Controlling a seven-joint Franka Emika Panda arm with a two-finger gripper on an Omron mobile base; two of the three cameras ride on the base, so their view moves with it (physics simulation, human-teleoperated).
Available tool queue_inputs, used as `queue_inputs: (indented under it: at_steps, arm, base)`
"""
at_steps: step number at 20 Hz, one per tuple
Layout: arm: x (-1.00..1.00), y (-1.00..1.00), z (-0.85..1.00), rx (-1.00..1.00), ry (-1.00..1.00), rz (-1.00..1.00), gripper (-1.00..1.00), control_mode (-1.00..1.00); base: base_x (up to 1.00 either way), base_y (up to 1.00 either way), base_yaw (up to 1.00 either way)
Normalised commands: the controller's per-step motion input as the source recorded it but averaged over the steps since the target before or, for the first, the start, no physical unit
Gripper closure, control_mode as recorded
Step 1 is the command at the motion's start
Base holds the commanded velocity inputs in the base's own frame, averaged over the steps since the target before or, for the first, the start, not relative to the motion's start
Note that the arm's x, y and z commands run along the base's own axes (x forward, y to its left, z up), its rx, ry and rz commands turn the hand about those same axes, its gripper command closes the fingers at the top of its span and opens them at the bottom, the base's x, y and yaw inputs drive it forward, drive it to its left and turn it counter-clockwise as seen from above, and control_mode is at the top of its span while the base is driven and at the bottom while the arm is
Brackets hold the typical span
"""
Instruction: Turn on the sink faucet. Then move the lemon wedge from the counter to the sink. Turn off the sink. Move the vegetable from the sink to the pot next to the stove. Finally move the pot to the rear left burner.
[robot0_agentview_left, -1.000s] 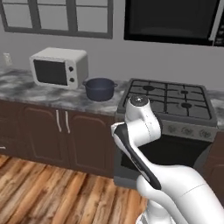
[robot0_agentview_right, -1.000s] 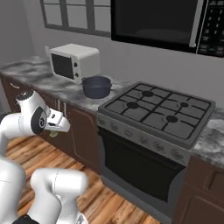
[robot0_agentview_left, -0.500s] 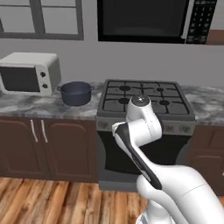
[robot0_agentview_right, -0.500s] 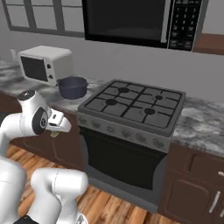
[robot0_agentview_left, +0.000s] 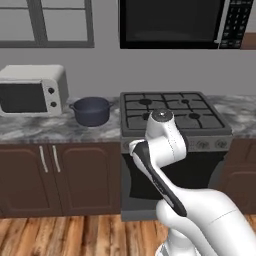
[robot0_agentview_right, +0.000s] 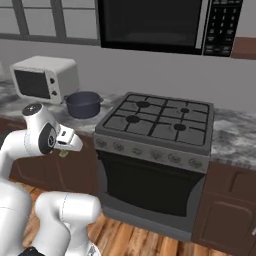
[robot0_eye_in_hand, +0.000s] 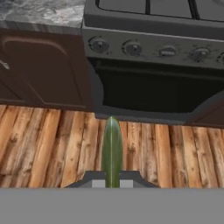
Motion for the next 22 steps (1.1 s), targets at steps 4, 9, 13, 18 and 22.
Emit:
queue_inputs:
  at_steps: [4,9,13,18,22]
  arm:
    - [0.0,0.0,0.0,0.0,0.0,0.0,1.0,1.0]
    - [0.0,0.0,0.0,0.0,0.0,0.0,1.0,1.0]
    - [0.0,0.0,0.0,0.0,0.0,0.0,1.0,1.0]
    - [0.0,0.0,0.0,0.0,0.0,0.0,1.0,1.0]
    - [0.0,0.0,0.0,0.0,0.0,0.0,1.0,1.0]
  base:
    - [0.33,0.67,-0.23]
    - [0.42,0.52,-0.21]
    - [0.43,0.3,-0.19]
    - [0.35,0.02,-0.16]
    - [0.24,0.0,-0.15]
